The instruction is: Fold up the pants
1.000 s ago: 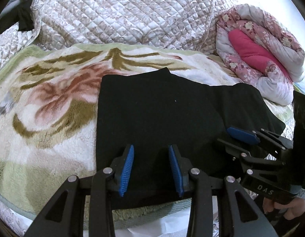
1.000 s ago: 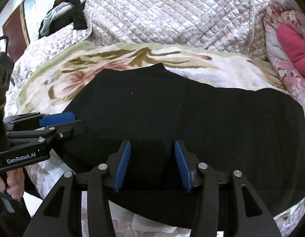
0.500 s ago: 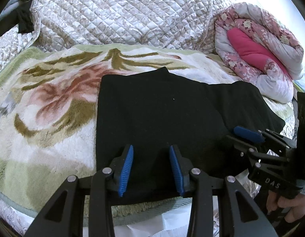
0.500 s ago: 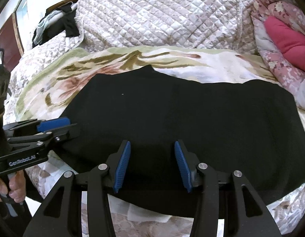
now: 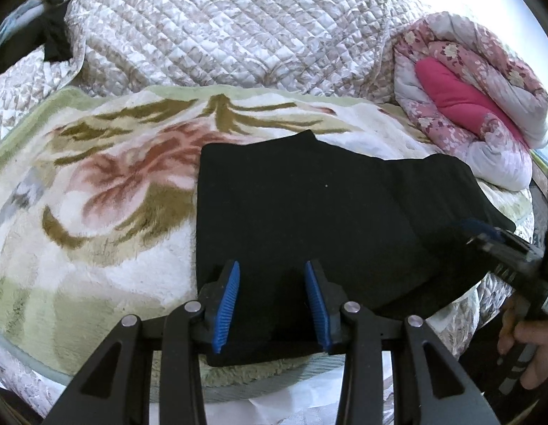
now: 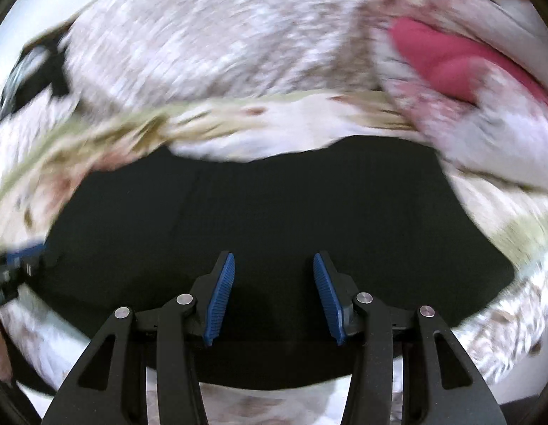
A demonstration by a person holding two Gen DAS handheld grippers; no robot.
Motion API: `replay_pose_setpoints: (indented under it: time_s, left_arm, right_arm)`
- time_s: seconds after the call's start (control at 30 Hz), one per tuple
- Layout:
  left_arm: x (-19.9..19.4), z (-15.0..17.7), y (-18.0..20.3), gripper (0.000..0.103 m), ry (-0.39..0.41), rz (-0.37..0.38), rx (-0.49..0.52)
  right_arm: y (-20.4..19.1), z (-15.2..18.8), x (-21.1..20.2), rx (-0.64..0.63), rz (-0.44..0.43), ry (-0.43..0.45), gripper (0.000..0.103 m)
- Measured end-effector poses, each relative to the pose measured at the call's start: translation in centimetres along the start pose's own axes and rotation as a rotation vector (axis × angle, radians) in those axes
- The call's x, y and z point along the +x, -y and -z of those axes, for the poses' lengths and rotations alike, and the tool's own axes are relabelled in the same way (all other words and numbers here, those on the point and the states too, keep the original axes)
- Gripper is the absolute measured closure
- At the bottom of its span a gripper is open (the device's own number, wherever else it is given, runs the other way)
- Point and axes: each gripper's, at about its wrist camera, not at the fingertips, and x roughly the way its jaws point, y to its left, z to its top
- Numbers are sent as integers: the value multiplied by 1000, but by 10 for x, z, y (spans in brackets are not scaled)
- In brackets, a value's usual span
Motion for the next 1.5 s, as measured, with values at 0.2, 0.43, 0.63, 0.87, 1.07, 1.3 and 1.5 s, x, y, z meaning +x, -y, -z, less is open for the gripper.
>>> replay_pose_setpoints:
  time_s: [0.2,0.43,0.63,0.87,1.07,1.3,1.5]
  left_arm:
    - [3,2,4,62,-9,5,14]
    - [3,2,4,62,-10,5,14]
    - [3,2,5,62,-10,4,14]
    - [3,3,5,62,-9,5,11]
    - [4,4,5,62,-9,4,15]
    - [4,3,4,62,-9,3,15]
    - [4,2,4,62,-10,5,15]
  right_arm:
    - [69,0,-35,320,97,129,49]
    - [122,10,-48,561,174,182,43]
    - [156,24,-29,754,75,94,41]
    - [138,28,-25,715,5,63,39]
    - [132,31,-24,701,30,23,39]
    - [135,28,-26,746,-46,55,39]
    - [140,7,-6,737,-50,51,57]
